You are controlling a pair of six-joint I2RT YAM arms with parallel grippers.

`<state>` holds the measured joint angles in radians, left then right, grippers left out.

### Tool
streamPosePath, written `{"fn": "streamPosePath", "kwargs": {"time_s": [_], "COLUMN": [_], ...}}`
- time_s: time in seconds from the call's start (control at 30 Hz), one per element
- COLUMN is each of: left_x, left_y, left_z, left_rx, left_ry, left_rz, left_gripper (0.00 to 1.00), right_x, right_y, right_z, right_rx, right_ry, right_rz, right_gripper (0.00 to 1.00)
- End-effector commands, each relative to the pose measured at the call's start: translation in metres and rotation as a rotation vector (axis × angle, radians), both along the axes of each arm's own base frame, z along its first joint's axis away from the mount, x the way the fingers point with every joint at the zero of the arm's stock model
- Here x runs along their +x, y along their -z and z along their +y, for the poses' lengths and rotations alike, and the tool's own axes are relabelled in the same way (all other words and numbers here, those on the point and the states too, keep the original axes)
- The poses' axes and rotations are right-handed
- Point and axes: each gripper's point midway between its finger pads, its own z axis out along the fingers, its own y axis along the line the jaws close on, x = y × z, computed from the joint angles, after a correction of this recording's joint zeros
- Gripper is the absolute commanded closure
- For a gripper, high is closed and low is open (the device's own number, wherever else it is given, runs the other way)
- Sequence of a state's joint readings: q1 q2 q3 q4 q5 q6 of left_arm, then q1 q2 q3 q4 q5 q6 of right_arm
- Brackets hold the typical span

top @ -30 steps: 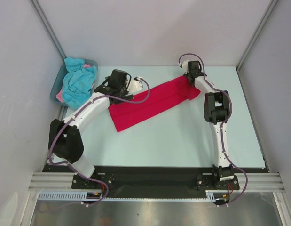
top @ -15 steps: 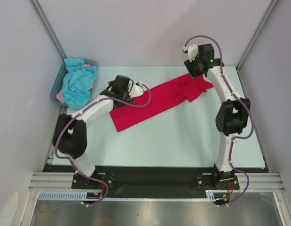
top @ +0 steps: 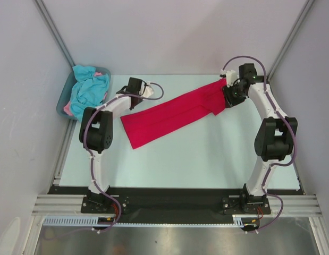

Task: Fold and stack the t-shirts
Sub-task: Fold the tshirt

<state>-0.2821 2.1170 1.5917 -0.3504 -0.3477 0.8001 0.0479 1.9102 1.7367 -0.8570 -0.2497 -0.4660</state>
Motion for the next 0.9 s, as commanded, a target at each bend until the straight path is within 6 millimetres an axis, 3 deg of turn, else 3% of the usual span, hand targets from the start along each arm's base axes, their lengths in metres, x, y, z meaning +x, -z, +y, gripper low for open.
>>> {"fn": "streamPosePath", "kwargs": {"time_s": [0.0, 0.23, 0.37, 0.53, 0.7, 0.87], "left_x": [0.0, -0.038, -0.066, -0.086, -0.099, -0.126], "left_y": [0.001, 0.029, 0.04, 0.051, 0.048, 0.044], "left_z": [0.006, 0.006, 0.001, 0.005, 0.003, -0.003], "left_rx": [-0.093, -0.106, -0.109, -0.081, -0.073, -0.027], "left_ry": [-0.06, 0.023, 0.127, 0.178, 0.241, 0.386], "left_rz": [0.029, 0.176, 0.293, 0.374, 0.413, 0.479], "left_gripper": [1.0, 1.0, 1.0, 1.0, 1.0, 1.0], "right_x": [0.0, 0.019, 0.024, 0.031, 0.034, 0.037], "right_y": [-0.022, -0.035, -0.032, -0.035, -0.036, -0.037], "right_z": [-0.009, -0.014, -0.008, -0.002, -0.002, 0.0], "right_rx": [0.024, 0.014, 0.019, 0.024, 0.021, 0.018], "right_ry": [0.007, 0.026, 0.017, 0.007, 0.008, 0.004], "right_rz": [-0.043, -0.086, -0.083, -0.097, -0.104, -0.108], "right_gripper": [0.62, 0.63, 0.63, 0.63, 0.63, 0.63]}}
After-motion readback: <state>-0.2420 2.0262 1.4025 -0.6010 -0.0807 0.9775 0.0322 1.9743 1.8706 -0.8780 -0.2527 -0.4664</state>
